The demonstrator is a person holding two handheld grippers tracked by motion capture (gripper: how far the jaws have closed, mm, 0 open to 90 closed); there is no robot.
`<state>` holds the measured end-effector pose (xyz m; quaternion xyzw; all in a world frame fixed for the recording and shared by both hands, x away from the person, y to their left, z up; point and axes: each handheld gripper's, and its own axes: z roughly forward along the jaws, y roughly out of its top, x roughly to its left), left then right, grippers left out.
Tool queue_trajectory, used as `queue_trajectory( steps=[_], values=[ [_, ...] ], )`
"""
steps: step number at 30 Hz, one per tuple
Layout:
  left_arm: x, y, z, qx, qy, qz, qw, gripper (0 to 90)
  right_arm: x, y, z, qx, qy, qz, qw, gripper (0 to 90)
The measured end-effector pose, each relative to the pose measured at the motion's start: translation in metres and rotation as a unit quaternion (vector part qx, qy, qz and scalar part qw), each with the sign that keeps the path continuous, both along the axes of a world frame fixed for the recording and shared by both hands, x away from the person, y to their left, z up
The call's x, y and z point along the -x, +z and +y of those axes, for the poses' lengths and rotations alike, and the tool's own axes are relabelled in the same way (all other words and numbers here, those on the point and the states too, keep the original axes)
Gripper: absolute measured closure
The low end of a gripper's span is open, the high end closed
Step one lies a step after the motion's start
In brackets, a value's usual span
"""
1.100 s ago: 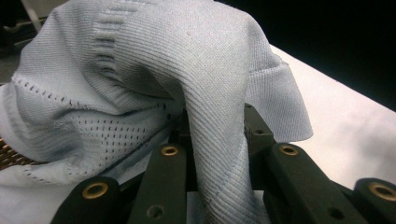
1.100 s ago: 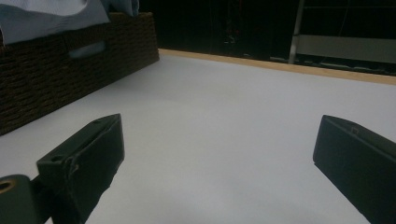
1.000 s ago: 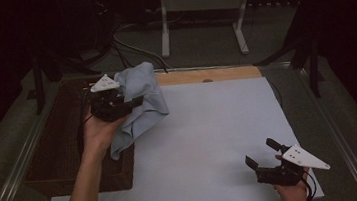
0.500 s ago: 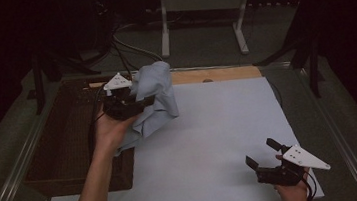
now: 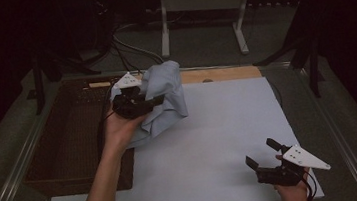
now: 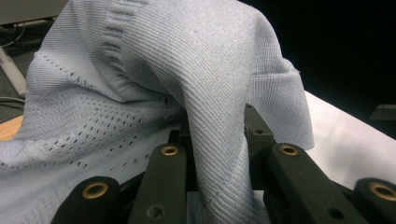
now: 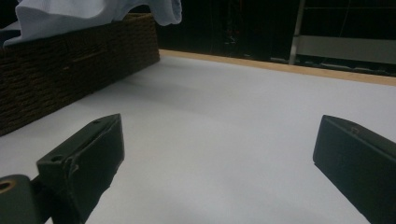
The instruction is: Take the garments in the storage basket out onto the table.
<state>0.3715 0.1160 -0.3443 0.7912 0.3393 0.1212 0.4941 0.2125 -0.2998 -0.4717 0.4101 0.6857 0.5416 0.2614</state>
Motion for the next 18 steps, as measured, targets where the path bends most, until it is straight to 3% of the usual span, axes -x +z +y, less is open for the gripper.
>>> queue_trajectory(
  steps=[18],
  values=[
    [-0.004,-0.009,-0.022,0.006,-0.013,0.007,0.9999,77.2,0.000,0.000,0.000,0.000,0.000,-0.001,1.0000,2.3]
  ],
)
